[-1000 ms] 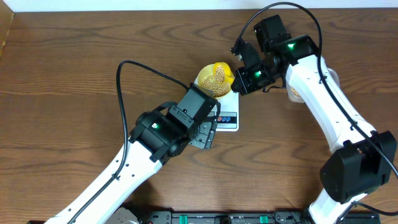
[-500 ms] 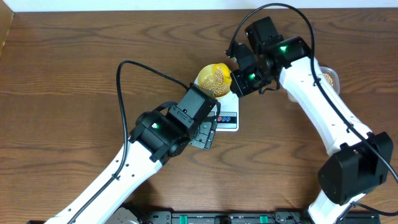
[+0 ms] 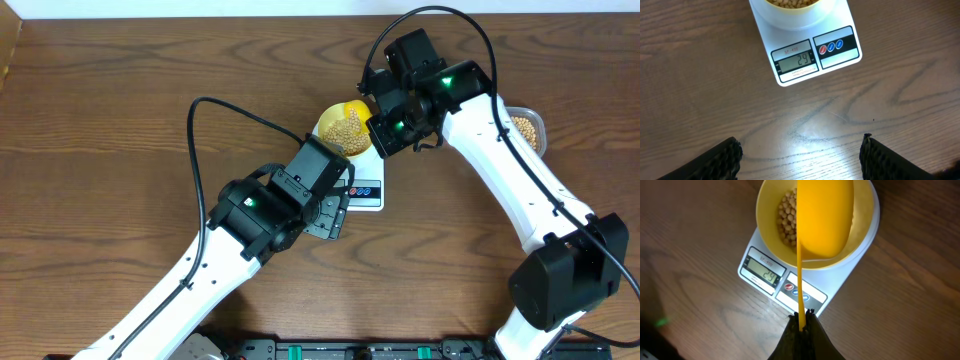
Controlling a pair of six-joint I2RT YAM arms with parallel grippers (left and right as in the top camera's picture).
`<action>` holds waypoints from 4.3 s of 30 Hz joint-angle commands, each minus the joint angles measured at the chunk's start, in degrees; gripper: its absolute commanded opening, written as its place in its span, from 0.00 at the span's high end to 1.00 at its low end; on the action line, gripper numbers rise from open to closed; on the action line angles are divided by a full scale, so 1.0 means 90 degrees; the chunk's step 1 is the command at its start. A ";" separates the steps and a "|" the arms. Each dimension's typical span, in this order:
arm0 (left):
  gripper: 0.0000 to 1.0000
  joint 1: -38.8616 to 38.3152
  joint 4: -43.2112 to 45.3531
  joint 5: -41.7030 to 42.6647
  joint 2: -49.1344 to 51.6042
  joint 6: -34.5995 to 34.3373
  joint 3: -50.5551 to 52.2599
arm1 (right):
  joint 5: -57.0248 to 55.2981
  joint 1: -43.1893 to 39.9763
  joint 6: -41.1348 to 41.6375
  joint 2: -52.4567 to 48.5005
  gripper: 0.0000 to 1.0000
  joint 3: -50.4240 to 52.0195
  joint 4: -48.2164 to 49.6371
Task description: Scoop item into bowl and weigh 50g on scale
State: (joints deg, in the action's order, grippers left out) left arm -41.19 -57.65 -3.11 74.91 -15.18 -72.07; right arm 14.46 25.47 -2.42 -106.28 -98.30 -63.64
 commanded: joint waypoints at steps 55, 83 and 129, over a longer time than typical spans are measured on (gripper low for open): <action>0.22 0.0015 -0.0015 0.0007 0.0024 0.0053 -0.0124 | -0.0282 0.0233 -0.0168 -0.0049 0.99 -0.0172 -0.0104; 0.22 0.0015 -0.0015 0.0007 0.0024 0.0053 -0.0124 | -0.0284 0.0236 -0.0168 -0.0049 0.99 -0.0172 -0.0236; 0.22 0.0015 -0.0015 0.0007 0.0024 0.0053 -0.0124 | -0.0760 0.0391 -0.0338 -0.0036 0.99 -0.0245 -0.0240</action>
State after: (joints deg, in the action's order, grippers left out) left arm -41.19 -57.67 -3.11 74.91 -15.16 -72.07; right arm 8.03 28.40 -4.84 -106.28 -98.96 -65.73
